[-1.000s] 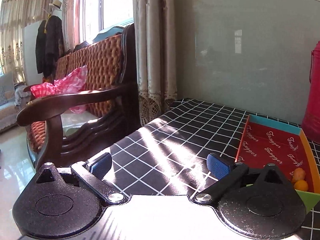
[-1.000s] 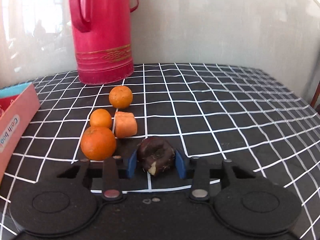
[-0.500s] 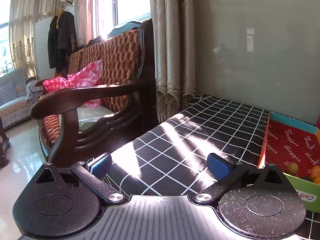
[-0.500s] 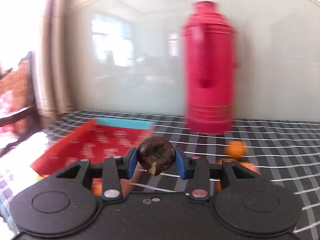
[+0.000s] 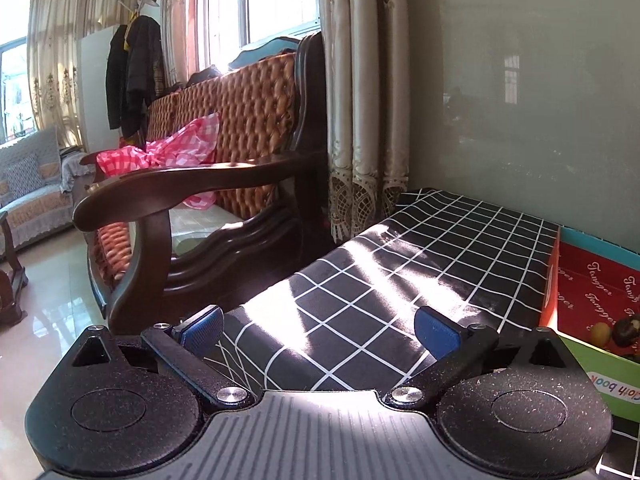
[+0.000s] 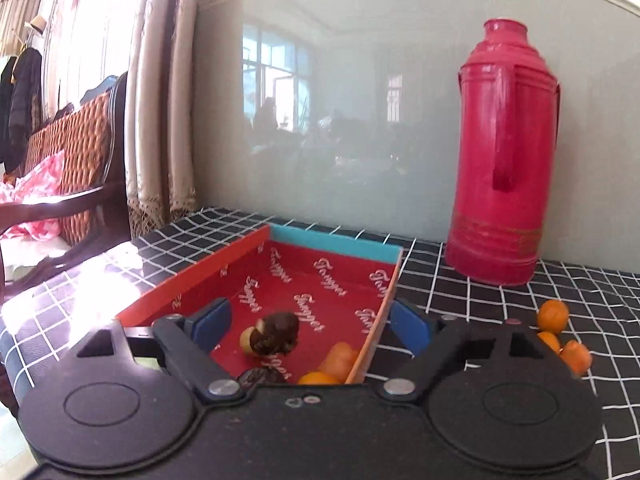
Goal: Organize fruits
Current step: 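Carry the chestnut with the right tool into the red box and open, then move the left tool to the pile and grasp a tangerine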
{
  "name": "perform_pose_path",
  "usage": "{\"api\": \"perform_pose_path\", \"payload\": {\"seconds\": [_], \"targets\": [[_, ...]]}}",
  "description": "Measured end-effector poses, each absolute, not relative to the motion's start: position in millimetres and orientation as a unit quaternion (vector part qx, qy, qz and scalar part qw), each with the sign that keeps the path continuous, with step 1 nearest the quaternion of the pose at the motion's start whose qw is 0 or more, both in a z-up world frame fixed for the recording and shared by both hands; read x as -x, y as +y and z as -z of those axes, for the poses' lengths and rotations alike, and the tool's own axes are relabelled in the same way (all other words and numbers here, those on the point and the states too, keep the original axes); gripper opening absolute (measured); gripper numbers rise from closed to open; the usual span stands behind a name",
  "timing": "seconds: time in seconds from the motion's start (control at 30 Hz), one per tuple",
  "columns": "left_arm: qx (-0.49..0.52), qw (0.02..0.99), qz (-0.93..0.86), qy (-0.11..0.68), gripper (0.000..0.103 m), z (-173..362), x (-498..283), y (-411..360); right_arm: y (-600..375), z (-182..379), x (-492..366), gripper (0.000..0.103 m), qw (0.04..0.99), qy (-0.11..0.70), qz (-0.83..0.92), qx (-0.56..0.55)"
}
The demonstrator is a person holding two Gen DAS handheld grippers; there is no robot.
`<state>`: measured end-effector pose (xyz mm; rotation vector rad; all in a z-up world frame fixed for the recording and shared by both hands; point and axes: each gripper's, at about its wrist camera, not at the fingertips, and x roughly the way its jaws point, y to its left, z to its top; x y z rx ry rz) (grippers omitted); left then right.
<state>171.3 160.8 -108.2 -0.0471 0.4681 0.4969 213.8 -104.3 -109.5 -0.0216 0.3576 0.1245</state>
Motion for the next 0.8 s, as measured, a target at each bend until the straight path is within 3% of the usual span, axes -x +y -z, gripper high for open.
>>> {"api": "perform_pose_path", "payload": {"seconds": [0.33,0.8], "targets": [[-0.020,0.965,-0.155,0.211,0.101,103.6,-176.0,94.9,-173.9,99.9,-198.2,0.097,0.985,0.140,0.098,-0.025],[-0.095,0.976,0.088,0.175,0.101,112.0,-180.0,-84.7,-306.4,110.9,-155.7,0.097,0.920,0.159,0.354,-0.046]]}}
